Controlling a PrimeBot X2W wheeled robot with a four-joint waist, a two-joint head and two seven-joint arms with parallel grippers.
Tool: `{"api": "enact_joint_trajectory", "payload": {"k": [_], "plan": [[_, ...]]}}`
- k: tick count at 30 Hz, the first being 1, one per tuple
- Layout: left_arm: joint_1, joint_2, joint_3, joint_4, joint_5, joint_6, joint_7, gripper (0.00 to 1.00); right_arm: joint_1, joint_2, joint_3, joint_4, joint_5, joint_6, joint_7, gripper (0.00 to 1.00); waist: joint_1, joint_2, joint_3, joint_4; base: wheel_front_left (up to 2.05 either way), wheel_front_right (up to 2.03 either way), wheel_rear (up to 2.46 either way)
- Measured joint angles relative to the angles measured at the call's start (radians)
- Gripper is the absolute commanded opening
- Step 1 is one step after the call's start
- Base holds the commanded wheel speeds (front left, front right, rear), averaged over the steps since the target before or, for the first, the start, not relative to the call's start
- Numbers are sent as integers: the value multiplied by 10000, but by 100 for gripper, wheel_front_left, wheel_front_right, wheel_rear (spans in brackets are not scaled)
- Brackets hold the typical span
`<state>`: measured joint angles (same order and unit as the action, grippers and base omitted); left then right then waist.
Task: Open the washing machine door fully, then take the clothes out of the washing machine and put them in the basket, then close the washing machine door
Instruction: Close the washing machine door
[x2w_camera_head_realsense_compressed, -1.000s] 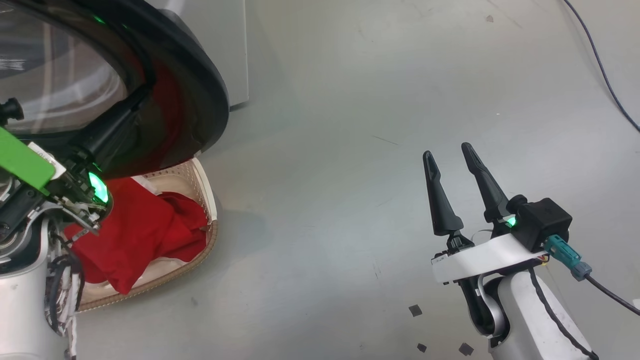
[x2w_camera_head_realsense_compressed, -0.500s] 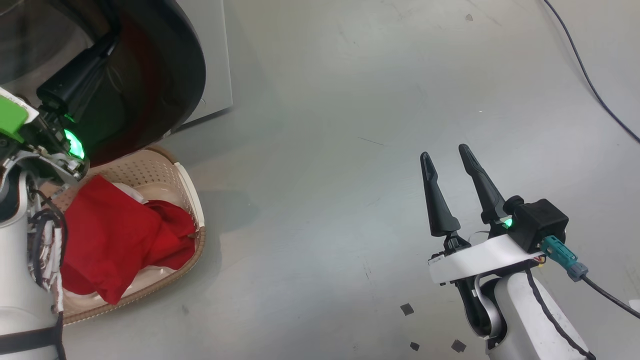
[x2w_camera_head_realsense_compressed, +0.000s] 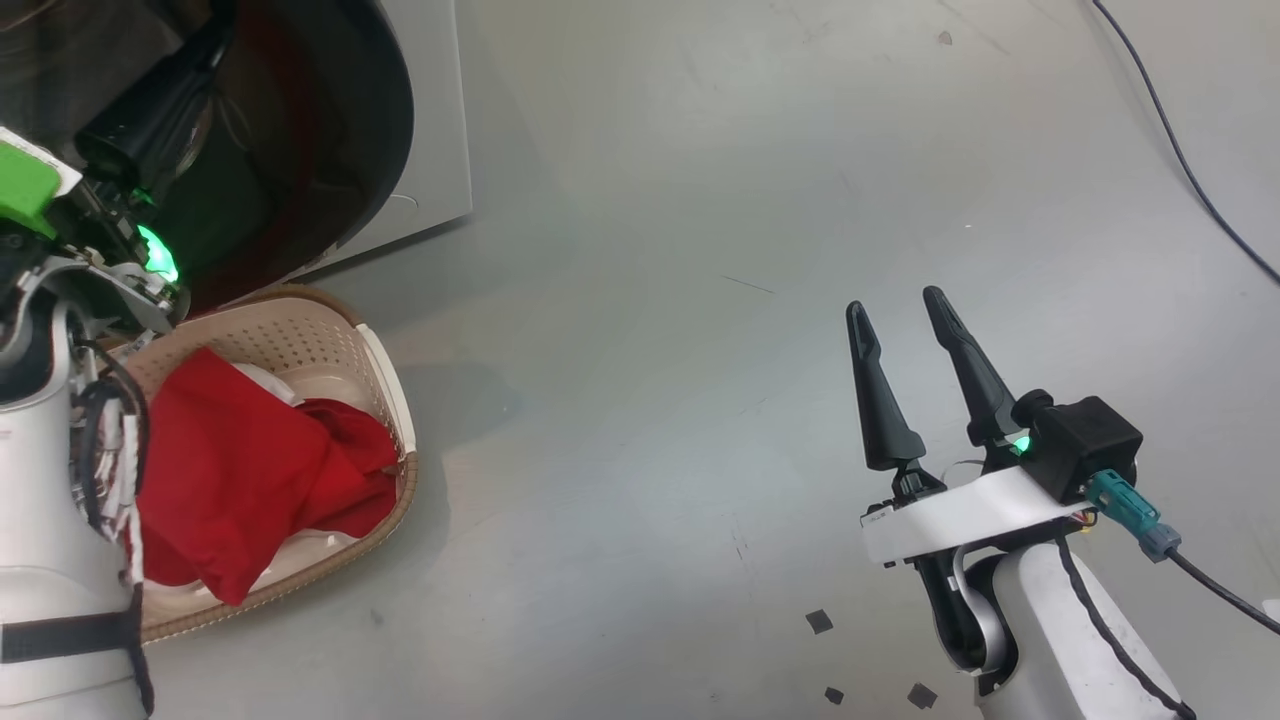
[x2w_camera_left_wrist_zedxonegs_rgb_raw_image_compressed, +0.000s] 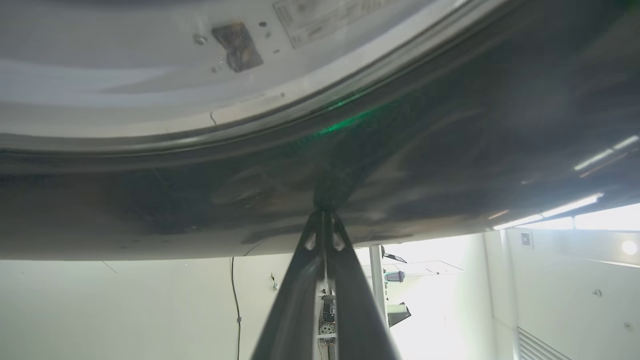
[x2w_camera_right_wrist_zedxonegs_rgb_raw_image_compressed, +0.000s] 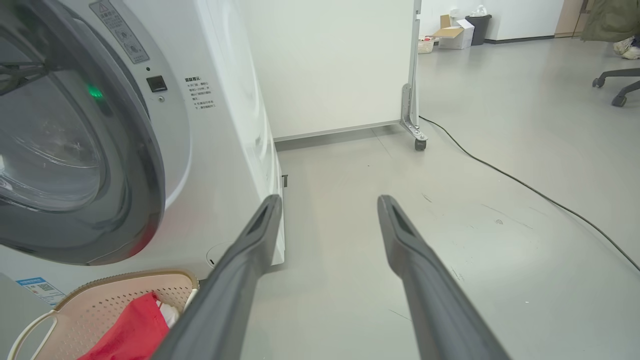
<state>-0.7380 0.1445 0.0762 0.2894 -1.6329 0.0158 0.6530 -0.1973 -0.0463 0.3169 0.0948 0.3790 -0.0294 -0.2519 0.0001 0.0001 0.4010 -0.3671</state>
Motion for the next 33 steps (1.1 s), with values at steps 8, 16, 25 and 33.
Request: {"api": "enact_joint_trajectory", "payload": {"k": [8,16,25,33], "plan": [[163,-426,-86,301,-159,-625,61,0,1,0,-276,0,-136,-44,0,100,0,0,-106,421,0,0,0],[1112,-754,161,359,-516,-1112,134,0,8,0,-491,13,-426,-42,-2,100,0,0,-253,973,0,0,0],[2533,-1022,301,173,-1020,-1360,130,0,74,-4,-750,61,-746,-29,-2,100,0,0,-541,1812,0,0,0],[3744,-1104,274,-267,-1101,-1367,-153,100,368,-36,-884,132,-901,19,-2,100,0,0,-866,2514,0,0,0]]}}
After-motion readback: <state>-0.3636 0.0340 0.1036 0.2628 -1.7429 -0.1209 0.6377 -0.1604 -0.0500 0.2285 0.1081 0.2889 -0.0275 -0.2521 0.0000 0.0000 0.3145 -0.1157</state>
